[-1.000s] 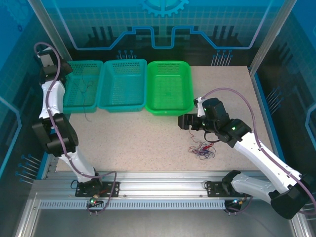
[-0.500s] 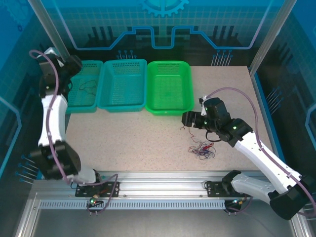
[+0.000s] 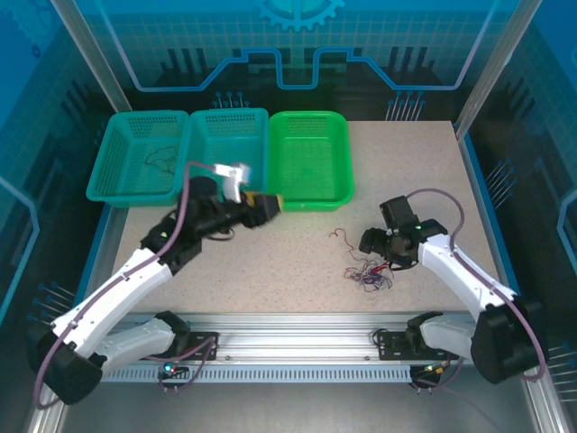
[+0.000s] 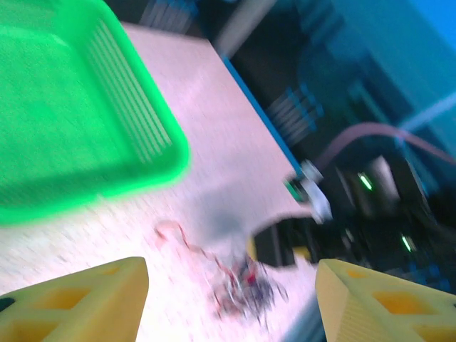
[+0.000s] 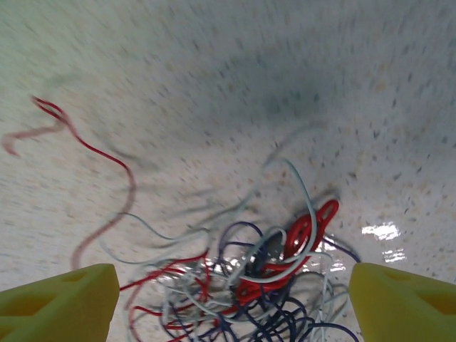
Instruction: Untangle the cables
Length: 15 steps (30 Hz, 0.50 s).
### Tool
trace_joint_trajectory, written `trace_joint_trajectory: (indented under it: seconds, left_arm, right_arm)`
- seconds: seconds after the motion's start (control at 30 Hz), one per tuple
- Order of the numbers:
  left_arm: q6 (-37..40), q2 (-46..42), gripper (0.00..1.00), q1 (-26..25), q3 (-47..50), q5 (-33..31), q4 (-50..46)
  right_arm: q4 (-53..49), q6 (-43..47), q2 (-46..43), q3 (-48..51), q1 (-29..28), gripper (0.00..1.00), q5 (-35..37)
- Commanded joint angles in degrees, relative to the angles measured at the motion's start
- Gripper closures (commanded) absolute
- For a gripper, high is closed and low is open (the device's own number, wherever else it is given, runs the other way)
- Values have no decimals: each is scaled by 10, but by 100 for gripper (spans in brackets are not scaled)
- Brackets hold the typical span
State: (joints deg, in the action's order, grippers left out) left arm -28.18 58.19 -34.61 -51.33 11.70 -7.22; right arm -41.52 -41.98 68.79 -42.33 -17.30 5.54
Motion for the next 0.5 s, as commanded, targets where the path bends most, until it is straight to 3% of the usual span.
trace_joint_trajectory:
  seconds: [0.0, 0.07, 0.17, 0.27, 0.47]
  left_arm:
    - [17, 9, 35, -55, 22, -34, 9]
    - [27, 26, 35, -80, 30, -20, 17]
    - [64, 51, 35, -93, 35, 26, 21]
    - [115, 60, 35, -94, 48, 69, 24]
    - [194, 49, 36, -96, 108, 150, 63]
  right_arm:
    - [10, 7, 41, 23, -9, 16, -36]
    - [43, 15, 70, 29, -21, 26, -57]
    - [86, 19, 86, 25, -36, 68, -101]
    - [117, -4, 73, 22, -45, 100, -127]
    - [104, -119, 26, -12, -76, 100, -131]
